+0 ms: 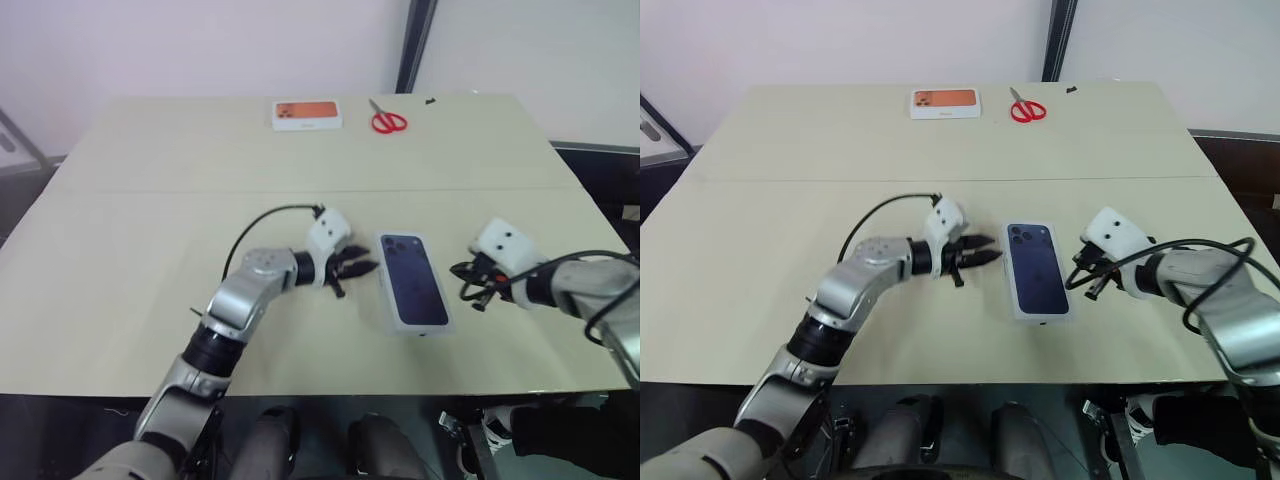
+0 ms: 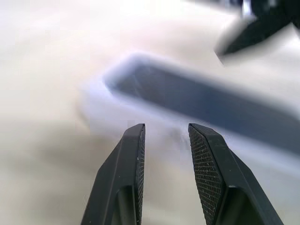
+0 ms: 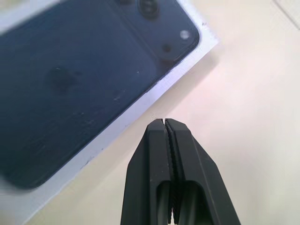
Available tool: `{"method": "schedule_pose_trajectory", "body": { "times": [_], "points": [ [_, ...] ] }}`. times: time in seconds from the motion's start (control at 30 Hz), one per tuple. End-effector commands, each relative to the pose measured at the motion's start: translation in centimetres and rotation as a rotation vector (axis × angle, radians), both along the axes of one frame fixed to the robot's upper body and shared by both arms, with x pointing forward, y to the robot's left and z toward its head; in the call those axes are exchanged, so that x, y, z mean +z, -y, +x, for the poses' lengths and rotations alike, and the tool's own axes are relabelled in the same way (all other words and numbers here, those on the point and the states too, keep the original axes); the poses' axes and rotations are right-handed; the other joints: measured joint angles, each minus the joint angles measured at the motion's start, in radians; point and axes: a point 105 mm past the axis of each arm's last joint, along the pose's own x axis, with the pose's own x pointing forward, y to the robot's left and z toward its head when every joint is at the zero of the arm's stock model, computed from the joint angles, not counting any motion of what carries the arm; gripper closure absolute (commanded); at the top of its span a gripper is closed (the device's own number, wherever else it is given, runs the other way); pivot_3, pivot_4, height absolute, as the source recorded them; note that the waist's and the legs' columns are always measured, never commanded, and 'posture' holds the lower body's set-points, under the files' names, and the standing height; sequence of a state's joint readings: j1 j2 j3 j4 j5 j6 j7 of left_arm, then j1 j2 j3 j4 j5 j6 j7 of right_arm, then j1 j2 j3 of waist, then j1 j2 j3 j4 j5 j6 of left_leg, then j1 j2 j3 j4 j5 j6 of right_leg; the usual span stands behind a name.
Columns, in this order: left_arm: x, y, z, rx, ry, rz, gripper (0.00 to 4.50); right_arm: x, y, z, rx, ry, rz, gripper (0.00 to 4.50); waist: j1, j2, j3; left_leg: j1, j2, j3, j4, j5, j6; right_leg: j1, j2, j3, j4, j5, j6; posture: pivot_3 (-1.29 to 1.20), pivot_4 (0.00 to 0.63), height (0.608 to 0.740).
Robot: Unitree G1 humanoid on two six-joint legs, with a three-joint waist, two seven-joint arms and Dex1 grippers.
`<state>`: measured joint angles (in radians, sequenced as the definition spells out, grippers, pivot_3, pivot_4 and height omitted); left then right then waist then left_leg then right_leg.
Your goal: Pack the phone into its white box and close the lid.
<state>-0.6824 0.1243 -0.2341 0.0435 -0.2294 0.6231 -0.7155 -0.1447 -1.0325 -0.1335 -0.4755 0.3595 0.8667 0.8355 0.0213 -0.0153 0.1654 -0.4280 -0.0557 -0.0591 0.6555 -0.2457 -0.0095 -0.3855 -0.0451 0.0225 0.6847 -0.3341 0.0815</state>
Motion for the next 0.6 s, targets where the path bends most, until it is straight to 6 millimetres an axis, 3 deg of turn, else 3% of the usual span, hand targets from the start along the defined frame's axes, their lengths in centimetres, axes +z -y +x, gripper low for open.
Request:
{"method": "schedule_pose_trajectory", "body": {
  "times": [0.03, 0.2, 0.4, 0.47, 0.6],
  "points": [
    [-0.5, 1.3, 1.0, 0.017, 0.020, 0.052, 2.96, 0.4, -2.1, -1.8, 0.119, -0.019, 0.049, 4.45, -0.007, 0.000, 0.000, 0.001, 0.000, 0.000, 0.000, 0.000, 0.000, 0.001, 0.000, 0.000, 0.000, 0.000, 0.000, 0.00, 0.150, 0.740],
    [-5.2, 2.0, 2.0, 0.040, -0.009, 0.314, 2.96, -2.9, -2.8, -3.5, 0.124, -0.114, 0.009, 4.45, -0.010, 0.000, 0.000, 0.002, 0.000, 0.000, 0.000, 0.000, 0.000, 0.002, 0.001, 0.000, 0.000, 0.000, 0.000, 0.00, 0.150, 0.740],
    [-7.0, 1.5, 1.5, 0.028, -0.058, 0.370, 2.96, -4.1, -1.9, -3.0, 0.047, -0.127, -0.030, 4.45, -0.008, -0.001, -0.001, 0.009, 0.000, -0.001, 0.000, 0.000, 0.000, 0.009, 0.000, 0.000, -0.002, -0.001, 0.001, 0.00, 0.150, 0.740],
    [-6.3, 1.1, 1.8, 0.052, -0.056, 0.316, 2.96, -3.2, -2.0, -2.5, 0.054, -0.075, -0.017, 4.45, -0.009, -0.001, -0.001, 0.014, 0.000, -0.001, -0.002, -0.001, 0.001, 0.014, 0.000, 0.000, -0.003, -0.001, 0.001, 0.00, 0.150, 0.740],
    [-2.3, -1.1, 2.4, 0.136, 0.023, 0.105, 2.96, 0.8, -2.1, 0.3, 0.010, 0.148, 0.100, 4.45, -0.019, -0.001, -0.001, 0.015, 0.000, 0.000, -0.005, -0.001, 0.000, 0.013, 0.000, 0.002, -0.003, -0.001, 0.001, 0.00, 0.150, 0.740]
  ]
}}
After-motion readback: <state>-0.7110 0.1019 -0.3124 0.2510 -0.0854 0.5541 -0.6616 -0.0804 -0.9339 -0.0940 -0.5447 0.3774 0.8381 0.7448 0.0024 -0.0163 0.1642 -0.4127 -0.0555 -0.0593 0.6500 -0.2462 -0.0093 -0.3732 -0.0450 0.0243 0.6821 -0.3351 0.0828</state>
